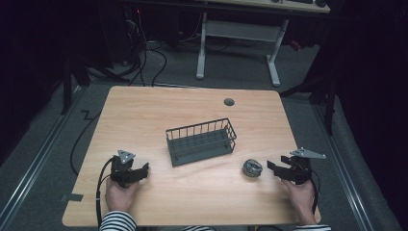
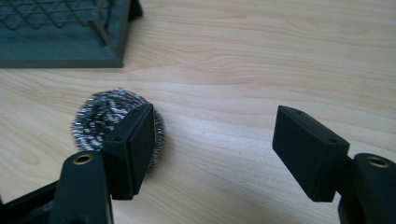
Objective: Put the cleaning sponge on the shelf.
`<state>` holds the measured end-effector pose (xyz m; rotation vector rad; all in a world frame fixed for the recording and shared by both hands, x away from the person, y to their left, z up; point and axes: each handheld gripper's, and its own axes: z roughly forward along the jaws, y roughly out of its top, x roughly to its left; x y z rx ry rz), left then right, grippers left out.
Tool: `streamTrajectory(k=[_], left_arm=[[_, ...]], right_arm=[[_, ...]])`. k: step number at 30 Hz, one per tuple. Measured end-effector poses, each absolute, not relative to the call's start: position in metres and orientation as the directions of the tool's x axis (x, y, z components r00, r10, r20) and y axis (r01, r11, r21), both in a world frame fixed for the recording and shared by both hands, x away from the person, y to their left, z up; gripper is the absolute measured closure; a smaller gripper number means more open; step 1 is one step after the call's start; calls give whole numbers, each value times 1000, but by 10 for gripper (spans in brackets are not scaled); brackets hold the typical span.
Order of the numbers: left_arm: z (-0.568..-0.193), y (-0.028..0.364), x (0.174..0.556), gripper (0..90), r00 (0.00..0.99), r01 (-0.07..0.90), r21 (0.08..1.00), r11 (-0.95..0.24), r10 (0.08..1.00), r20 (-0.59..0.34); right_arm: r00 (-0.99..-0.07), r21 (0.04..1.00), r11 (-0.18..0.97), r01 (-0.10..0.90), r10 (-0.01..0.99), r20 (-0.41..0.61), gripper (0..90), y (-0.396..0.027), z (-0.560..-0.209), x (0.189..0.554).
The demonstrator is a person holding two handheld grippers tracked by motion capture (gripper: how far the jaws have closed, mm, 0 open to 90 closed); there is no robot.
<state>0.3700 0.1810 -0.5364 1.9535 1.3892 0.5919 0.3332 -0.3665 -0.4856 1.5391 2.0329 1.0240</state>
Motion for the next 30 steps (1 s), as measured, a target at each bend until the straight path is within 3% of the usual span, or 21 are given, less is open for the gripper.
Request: streamTrajectory(k=[12, 30], left_arm=[[-537, 181, 370, 234, 330, 643, 735, -215, 944, -13], [-537, 181, 370, 226, 336, 643, 735, -216, 942, -17]], right_arm=[[-441, 732, 242, 637, 893, 89, 299, -337, -467, 328], [-504, 672, 329, 664, 860, 77, 273, -308, -481, 347]])
